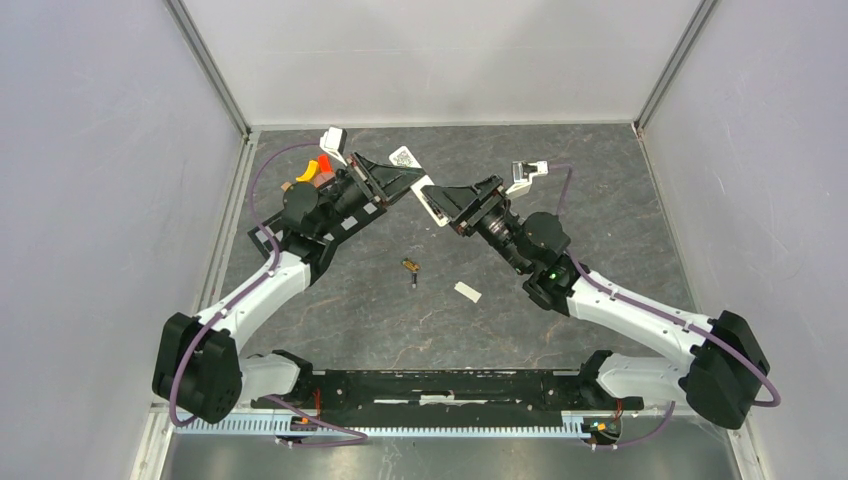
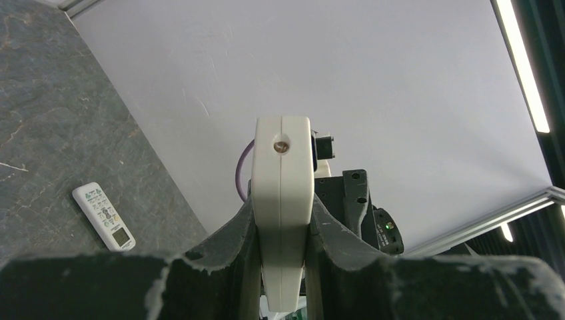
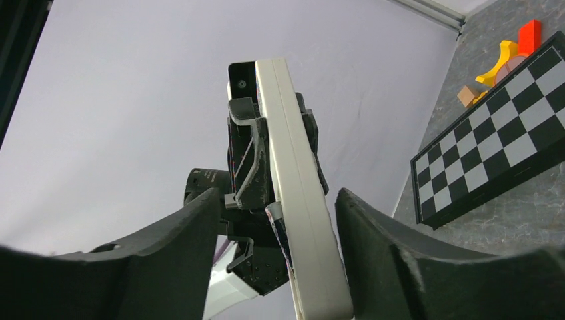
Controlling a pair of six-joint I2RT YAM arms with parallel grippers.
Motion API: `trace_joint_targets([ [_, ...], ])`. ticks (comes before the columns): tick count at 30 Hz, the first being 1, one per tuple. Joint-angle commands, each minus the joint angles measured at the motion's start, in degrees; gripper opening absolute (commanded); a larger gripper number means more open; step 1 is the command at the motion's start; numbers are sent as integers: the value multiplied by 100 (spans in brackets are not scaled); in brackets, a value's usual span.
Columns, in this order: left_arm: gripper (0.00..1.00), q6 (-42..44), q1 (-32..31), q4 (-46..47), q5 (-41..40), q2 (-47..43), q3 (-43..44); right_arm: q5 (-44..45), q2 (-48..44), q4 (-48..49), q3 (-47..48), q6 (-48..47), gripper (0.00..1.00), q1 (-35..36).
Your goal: Load the batteries into the remote control
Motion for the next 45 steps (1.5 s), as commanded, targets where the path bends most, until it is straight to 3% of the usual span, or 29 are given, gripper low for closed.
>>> trace_joint_targets([
  [1,2,275,-5,366,228,35,341,-103,16,61,263,-7,63,-44],
  [14,2,316,-6,313,224,-7,329,-401,200,-26,373,16,39,-138],
  [18,2,-178,-9,189,123,-12,346,-495,171,158,233,29,32,-142],
  [22,2,-598,-11,352,184,-46,354,-515,156,246,120,-29,34,-143],
  [27,2,-301,-10,-33,136,-194,408,-780,84,508,59,-303,69,-225],
  [29,2,-216,-8,-114,123,-210,385,-837,-12,537,-8,-427,75,-304],
  [32,2,-263,-7,-71,134,-196,317,-950,-171,684,-207,-462,73,-425],
  [38,2,-307,-5,18,141,-144,303,-1238,-152,364,-214,-583,57,-499],
  [43,2,-319,-5,12,88,-80,355,-1480,35,-49,-22,-714,56,-503],
  [45,2,-313,-7,21,96,-71,364,-1443,52,-168,-30,-723,48,-509],
])
